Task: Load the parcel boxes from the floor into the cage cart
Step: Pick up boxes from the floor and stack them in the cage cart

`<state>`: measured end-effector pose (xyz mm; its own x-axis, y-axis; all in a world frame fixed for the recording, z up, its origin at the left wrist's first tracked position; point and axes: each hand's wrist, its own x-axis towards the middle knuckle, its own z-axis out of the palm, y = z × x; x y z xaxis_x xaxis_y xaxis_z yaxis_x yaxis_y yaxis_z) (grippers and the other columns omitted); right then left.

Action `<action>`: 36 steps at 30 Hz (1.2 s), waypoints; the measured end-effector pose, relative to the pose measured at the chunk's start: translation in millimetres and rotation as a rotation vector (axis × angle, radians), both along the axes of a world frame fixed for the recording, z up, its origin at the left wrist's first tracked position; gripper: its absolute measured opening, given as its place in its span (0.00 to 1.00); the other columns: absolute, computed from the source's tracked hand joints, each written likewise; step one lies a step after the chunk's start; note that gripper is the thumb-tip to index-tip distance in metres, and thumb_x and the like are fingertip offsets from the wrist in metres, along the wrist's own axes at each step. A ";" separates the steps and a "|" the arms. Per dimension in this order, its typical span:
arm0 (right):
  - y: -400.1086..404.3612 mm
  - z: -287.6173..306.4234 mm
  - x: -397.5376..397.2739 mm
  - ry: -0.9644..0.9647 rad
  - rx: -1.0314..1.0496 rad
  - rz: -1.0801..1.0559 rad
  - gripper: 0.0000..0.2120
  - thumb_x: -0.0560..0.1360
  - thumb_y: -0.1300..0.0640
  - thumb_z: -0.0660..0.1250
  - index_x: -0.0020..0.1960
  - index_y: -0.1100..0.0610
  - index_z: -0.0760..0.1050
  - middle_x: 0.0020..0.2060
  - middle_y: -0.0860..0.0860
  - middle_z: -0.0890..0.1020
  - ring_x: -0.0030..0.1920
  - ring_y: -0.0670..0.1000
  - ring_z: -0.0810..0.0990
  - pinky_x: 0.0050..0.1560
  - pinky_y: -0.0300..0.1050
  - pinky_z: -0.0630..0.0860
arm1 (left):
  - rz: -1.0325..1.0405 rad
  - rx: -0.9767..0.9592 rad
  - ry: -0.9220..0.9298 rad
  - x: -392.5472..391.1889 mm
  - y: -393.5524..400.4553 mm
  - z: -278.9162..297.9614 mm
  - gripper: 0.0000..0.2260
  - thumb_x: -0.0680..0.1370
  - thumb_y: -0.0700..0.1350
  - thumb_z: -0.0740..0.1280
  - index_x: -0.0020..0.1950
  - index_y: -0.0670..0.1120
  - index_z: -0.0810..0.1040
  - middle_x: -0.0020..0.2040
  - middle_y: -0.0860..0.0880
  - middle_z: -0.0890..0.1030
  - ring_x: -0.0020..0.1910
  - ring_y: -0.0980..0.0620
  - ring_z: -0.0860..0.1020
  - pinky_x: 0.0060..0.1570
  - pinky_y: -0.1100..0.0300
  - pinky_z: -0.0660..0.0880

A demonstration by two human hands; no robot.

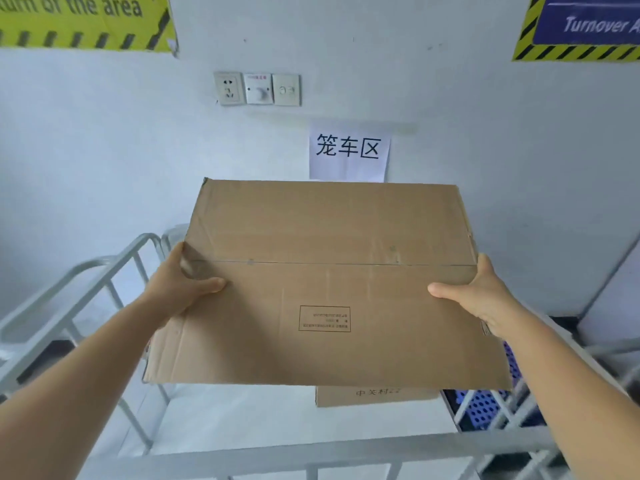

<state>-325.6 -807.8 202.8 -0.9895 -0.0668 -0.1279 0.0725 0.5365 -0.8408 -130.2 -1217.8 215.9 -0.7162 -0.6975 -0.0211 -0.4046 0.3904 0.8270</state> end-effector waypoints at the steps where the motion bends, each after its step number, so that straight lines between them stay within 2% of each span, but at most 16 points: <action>1: -14.7 -7.6 -12.1 -0.015 -0.002 0.023 0.58 0.64 0.49 0.81 0.80 0.47 0.44 0.77 0.51 0.60 0.75 0.56 0.63 0.72 0.57 0.64 | 0.027 -0.001 -0.018 -2.2 -11.3 -5.4 0.59 0.52 0.61 0.78 0.78 0.55 0.53 0.67 0.46 0.72 0.64 0.43 0.72 0.61 0.49 0.72; 2: -28.8 -14.4 -21.9 -0.037 -0.009 0.044 0.58 0.63 0.49 0.81 0.80 0.47 0.45 0.77 0.50 0.61 0.74 0.56 0.63 0.71 0.57 0.65 | 0.049 -0.006 -0.034 -5.2 -20.6 -9.8 0.60 0.50 0.62 0.77 0.78 0.55 0.54 0.67 0.47 0.73 0.64 0.43 0.72 0.62 0.47 0.72; 6: -80.5 -40.8 -58.4 -0.112 -0.008 0.123 0.60 0.63 0.50 0.82 0.80 0.47 0.42 0.77 0.50 0.60 0.75 0.55 0.63 0.72 0.56 0.64 | 0.111 0.005 -0.114 -15.4 -58.1 -32.6 0.55 0.52 0.60 0.78 0.75 0.52 0.59 0.61 0.47 0.74 0.58 0.44 0.74 0.58 0.47 0.74; 9: -115.3 -57.0 -78.9 -0.143 0.025 0.167 0.60 0.63 0.49 0.82 0.80 0.47 0.43 0.77 0.50 0.61 0.75 0.55 0.63 0.72 0.56 0.64 | 0.155 0.027 -0.136 -19.4 -82.9 -52.4 0.50 0.62 0.52 0.81 0.77 0.51 0.57 0.66 0.44 0.72 0.60 0.43 0.72 0.59 0.46 0.73; 14: -172.1 -77.0 -94.3 -0.173 0.076 0.192 0.60 0.65 0.51 0.81 0.80 0.49 0.40 0.78 0.51 0.58 0.76 0.56 0.60 0.72 0.55 0.62 | 0.211 0.051 -0.177 -20.9 -127.2 -81.9 0.49 0.66 0.49 0.80 0.79 0.51 0.53 0.69 0.43 0.70 0.64 0.41 0.71 0.59 0.49 0.71; 22: -254.3 -106.9 -93.3 -0.224 0.154 0.153 0.59 0.65 0.52 0.81 0.81 0.51 0.43 0.77 0.53 0.61 0.75 0.57 0.62 0.72 0.54 0.64 | 0.198 0.147 -0.211 -28.2 -212.1 -113.8 0.49 0.67 0.46 0.80 0.79 0.49 0.53 0.69 0.43 0.69 0.64 0.43 0.70 0.56 0.53 0.71; 26: -289.4 -126.2 -87.3 -0.274 0.190 0.132 0.55 0.66 0.52 0.80 0.80 0.52 0.47 0.76 0.54 0.63 0.73 0.58 0.64 0.70 0.54 0.64 | 0.147 0.175 -0.247 -33.5 -262.4 -132.7 0.49 0.66 0.46 0.80 0.78 0.50 0.53 0.63 0.46 0.70 0.57 0.46 0.71 0.57 0.51 0.72; 31: -315.9 -166.1 -84.3 -0.381 0.184 0.075 0.60 0.53 0.46 0.83 0.76 0.49 0.53 0.69 0.53 0.73 0.66 0.58 0.73 0.66 0.59 0.70 | 0.098 0.232 -0.307 -47.1 -300.4 -165.1 0.48 0.67 0.44 0.80 0.78 0.50 0.52 0.60 0.48 0.70 0.56 0.47 0.72 0.54 0.53 0.73; 36: -343.8 -200.8 -96.6 -0.436 0.230 0.076 0.54 0.61 0.49 0.82 0.76 0.53 0.53 0.71 0.53 0.69 0.68 0.57 0.70 0.67 0.55 0.69 | 0.112 0.264 -0.385 -60.0 -323.6 -199.3 0.51 0.63 0.47 0.82 0.78 0.50 0.54 0.61 0.47 0.72 0.57 0.46 0.73 0.58 0.49 0.73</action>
<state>-422.2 -1151.6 2.0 -0.8340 -0.0577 -0.5488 0.3449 0.7219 -0.5999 -190.2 -1541.4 16.6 -0.5423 -0.7049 -0.4572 -0.7285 0.1233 0.6739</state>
